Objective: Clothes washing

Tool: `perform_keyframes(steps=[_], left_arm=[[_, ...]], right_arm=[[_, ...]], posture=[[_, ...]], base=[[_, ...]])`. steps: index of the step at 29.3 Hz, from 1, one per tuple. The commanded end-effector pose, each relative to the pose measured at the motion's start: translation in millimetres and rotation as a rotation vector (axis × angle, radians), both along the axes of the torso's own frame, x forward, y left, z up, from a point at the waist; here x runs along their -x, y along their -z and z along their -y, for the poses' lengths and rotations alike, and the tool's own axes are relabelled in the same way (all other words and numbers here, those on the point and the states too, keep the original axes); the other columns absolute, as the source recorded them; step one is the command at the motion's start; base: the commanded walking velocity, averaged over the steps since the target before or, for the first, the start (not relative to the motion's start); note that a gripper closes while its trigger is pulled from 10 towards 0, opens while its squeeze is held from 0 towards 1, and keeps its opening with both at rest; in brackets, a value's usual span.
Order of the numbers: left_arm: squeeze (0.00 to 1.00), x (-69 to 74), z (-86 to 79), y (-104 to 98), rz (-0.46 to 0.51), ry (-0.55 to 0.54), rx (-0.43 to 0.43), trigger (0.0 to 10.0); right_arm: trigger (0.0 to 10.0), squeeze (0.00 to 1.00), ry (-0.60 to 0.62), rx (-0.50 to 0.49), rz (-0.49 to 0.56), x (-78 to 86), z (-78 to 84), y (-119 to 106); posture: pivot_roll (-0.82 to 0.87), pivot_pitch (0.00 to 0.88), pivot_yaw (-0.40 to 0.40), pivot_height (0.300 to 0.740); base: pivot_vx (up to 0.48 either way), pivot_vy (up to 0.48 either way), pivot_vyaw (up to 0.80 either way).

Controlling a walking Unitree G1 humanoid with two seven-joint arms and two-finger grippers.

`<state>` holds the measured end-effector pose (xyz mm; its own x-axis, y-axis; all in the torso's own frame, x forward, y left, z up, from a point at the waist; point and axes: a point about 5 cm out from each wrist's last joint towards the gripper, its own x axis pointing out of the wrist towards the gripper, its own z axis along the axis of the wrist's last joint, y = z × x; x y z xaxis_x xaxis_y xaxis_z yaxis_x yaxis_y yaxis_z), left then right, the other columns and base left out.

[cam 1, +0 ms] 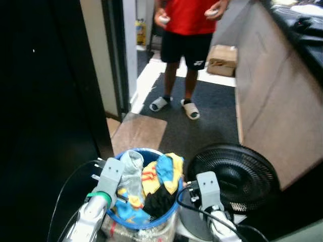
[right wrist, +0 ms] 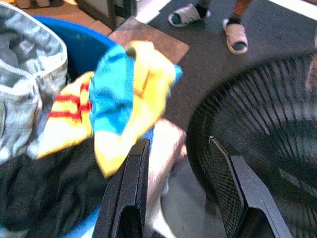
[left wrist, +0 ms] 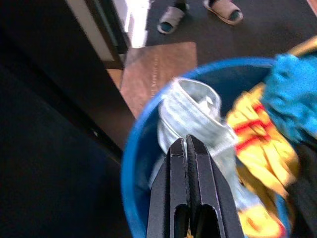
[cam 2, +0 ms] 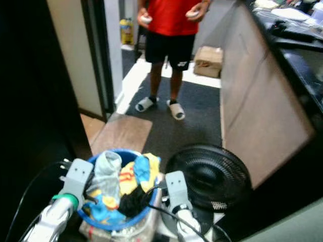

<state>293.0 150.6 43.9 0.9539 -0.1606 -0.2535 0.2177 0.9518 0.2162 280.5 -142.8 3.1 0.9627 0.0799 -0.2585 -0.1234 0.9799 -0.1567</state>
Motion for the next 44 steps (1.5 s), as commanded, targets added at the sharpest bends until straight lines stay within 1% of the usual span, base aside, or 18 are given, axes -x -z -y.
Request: perform_keyframes(steps=[1, 15, 20, 22, 24, 25, 26, 27, 28, 29, 31, 32, 33, 35, 37, 38, 39, 44], left_arm=[[0.0, 5.7, 2.8, 8, -0.034, 0.01, 0.001, 10.0], [0.0, 4.2, 2.5, 8, -0.036, 0.01, -0.011, 10.0], [0.0, 3.2, 1.7, 6, -0.026, 0.005, 0.004, 10.0], [0.0, 3.2, 1.7, 6, -0.026, 0.005, 0.004, 10.0], [0.0, 0.4, 0.4, 3, -0.018, -0.01, 0.022, 10.0], [0.0, 0.4, 0.4, 3, -0.018, -0.01, 0.022, 10.0], [0.0, -4.5, -0.2, -5, 0.0, -0.026, 0.053, 10.0], [0.0, -4.5, -0.2, -5, 0.0, -0.026, 0.053, 10.0], [0.0, -7.1, 0.7, -10, 0.012, -0.028, 0.07, 10.0], [0.0, -7.1, 0.7, -10, 0.012, -0.028, 0.07, 10.0], [0.0, -9.6, 1.8, -15, 0.028, -0.027, 0.081, 10.0], [0.0, -15.6, 7.3, -31, 0.079, -0.016, 0.122, 10.0], [0.0, -15.6, 7.3, -31, 0.079, -0.016, 0.122, 10.0], [0.0, -22.2, 16.9, -58, 0.158, 0.011, 0.178, 10.0], [0.0, -22.2, 16.9, -58, 0.158, 0.011, 0.178, 10.0], [0.0, -24.3, 23.0, -71, 0.199, 0.03, 0.195, 10.0], [0.0, -25.4, 28.2, -79, 0.228, 0.043, 0.203, 10.0], [0.0, -25.2, 33.0, -83, 0.245, 0.054, 0.204, 10.0]], right_arm=[[10.0, 0.0, 0.017, -0.009, -0.028, 7.6, 4.3, 7], [10.0, 0.0, 0.003, -0.015, -0.015, 6.0, 0.7, 5], [10.0, 0.0, 0.015, -0.028, 0.047, -1.8, -1.0, -6], [10.0, 0.0, 0.015, -0.028, 0.047, -1.8, -1.0, -6], [10.0, 0.0, 0.036, -0.072, 0.12, -13.1, -3.3, -22], [10.0, 0.0, 0.036, -0.072, 0.12, -13.1, -3.3, -22], [10.0, 0.0, 0.047, -0.114, 0.211, -25.5, -6.9, -43], [10.0, 0.0, 0.047, -0.114, 0.211, -25.5, -6.9, -43], [10.0, 0.0, 0.046, -0.12, 0.253, -30.5, -8.9, -53], [10.0, 0.0, 0.046, -0.12, 0.253, -30.5, -8.9, -53], [10.0, 0.0, 0.045, -0.13, 0.287, -34.6, -11.0, -62], [10.0, 0.0, 0.04, -0.152, 0.374, -42.5, -15.8, -85], [10.0, 0.0, 0.04, -0.152, 0.374, -42.5, -15.8, -85], [10.0, 0.0, 0.027, -0.182, 0.498, -50.2, -21.9, -117], [10.0, 0.0, 0.027, -0.182, 0.498, -50.2, -21.9, -117], [10.0, 0.0, 0.015, -0.185, 0.545, -52.0, -24.3, -129], [10.0, 0.0, 0.003, -0.181, 0.566, -52.4, -26.3, -134], [10.0, 0.0, -0.01, -0.177, 0.571, -51.1, -28.3, -135]], posture=[[0.11, 0.0, 0.017, 0.74], [0.11, 0.0, 0.021, 0.74], [0.1, 0.0, 0.023, 0.74], [0.1, 0.0, 0.023, 0.74], [0.1, 0.0, 0.025, 0.74], [0.1, 0.0, 0.025, 0.74], [0.1, 0.0, 0.025, 0.74], [0.1, 0.0, 0.025, 0.74], [0.1, 0.0, 0.025, 0.74], [0.1, 0.0, 0.025, 0.74], [0.1, 0.0, 0.024, 0.735], [0.1, 0.0, 0.024, 0.73], [0.1, 0.0, 0.024, 0.73], [0.1, 0.0, 0.019, 0.72], [0.1, 0.0, 0.019, 0.72], [0.1, 0.0, 0.017, 0.715], [0.1, 0.0, 0.015, 0.71], [0.1, 0.0, 0.015, 0.7]], base=[[0.0, 0.0, 0.0], [0.0, 0.0, 0.0], [0.0, 0.0, 0.0], [0.0, 0.0, 0.0], [0.0, 0.0, 0.0], [0.0, 0.0, 0.0], [0.0, 0.0, 0.0], [0.0, 0.0, 0.0], [0.0, 0.0, 0.0], [0.0, 0.0, 0.0], [0.0, 0.0, 0.0], [0.0, 0.0, 0.0], [0.0, 0.0, 0.0], [0.0, 0.0, 0.0], [0.0, 0.0, 0.0], [0.0, 0.0, 0.0], [0.0, 0.0, 0.0], [0.0, 0.0, 0.0]])
